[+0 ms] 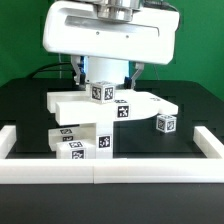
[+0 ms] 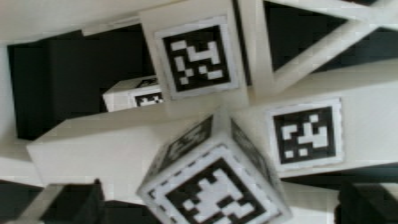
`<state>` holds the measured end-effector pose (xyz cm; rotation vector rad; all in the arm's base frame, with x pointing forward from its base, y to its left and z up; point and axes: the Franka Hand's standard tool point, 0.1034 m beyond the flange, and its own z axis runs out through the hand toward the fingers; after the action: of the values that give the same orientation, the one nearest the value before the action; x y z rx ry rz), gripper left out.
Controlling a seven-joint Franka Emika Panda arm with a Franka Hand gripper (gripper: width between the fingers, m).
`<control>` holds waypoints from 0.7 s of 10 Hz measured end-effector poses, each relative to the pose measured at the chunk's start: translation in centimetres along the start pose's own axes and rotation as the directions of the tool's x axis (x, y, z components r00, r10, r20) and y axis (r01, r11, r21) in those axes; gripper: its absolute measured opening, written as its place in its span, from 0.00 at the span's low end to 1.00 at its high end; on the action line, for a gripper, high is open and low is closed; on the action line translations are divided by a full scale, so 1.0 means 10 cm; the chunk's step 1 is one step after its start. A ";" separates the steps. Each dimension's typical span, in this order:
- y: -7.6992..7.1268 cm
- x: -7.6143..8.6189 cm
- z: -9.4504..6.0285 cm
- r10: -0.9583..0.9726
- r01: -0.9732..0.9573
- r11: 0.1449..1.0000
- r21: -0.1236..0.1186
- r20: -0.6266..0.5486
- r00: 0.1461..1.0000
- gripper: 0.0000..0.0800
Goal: Assemble chair
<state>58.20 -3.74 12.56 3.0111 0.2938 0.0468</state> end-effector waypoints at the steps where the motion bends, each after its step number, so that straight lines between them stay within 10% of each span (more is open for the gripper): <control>1: 0.01 -0.02 0.00 -0.109 0.109 0.994 0.004 0.012 0.994 0.81; 4: 0.04 -0.13 -0.05 -0.271 0.264 0.960 0.095 0.073 0.960 0.81; 7: 0.03 -0.05 -0.03 -0.327 0.325 0.944 0.059 0.023 0.945 0.81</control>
Offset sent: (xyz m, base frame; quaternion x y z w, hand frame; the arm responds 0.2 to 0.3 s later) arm 0.0001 0.0197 -0.0017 0.1289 -0.0199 -0.1807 0.9749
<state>57.76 -4.10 12.89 2.9681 0.7975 -0.0410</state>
